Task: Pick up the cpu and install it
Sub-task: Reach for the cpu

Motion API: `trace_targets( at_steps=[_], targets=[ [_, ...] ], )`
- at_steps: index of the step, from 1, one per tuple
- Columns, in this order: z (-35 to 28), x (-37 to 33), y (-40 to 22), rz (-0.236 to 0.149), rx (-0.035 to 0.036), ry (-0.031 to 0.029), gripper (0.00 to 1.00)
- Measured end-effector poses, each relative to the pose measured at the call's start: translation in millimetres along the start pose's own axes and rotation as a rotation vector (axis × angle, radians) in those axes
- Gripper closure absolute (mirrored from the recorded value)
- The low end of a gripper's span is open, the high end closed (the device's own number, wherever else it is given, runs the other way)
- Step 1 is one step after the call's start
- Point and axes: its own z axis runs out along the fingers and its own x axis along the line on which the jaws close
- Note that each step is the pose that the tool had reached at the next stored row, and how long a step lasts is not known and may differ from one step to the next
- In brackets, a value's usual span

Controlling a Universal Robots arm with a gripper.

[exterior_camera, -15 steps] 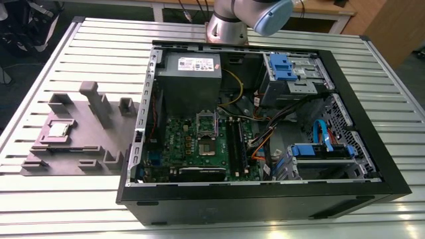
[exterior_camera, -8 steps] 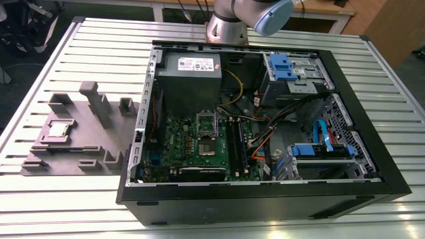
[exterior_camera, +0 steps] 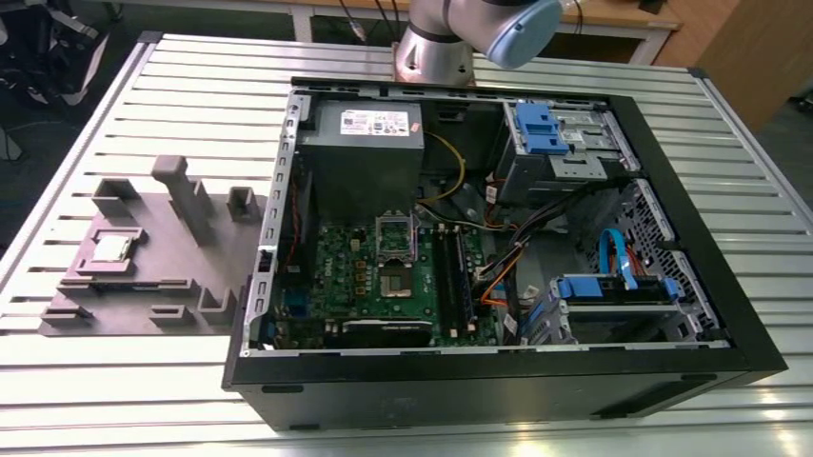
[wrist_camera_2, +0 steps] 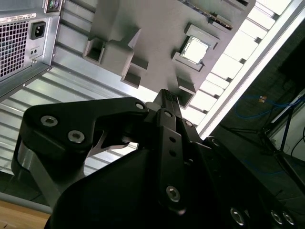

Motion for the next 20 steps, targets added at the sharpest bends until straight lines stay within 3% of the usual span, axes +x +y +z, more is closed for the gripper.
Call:
trace_targets(
  at_steps=[13,20],
  targets=[
    [-0.5,-1.3,-17.0,0.0,0.0003,0.0001,0.9],
    [-0.5,-1.3,-17.7,0.0,0.002,0.0,0.9]
  ],
)
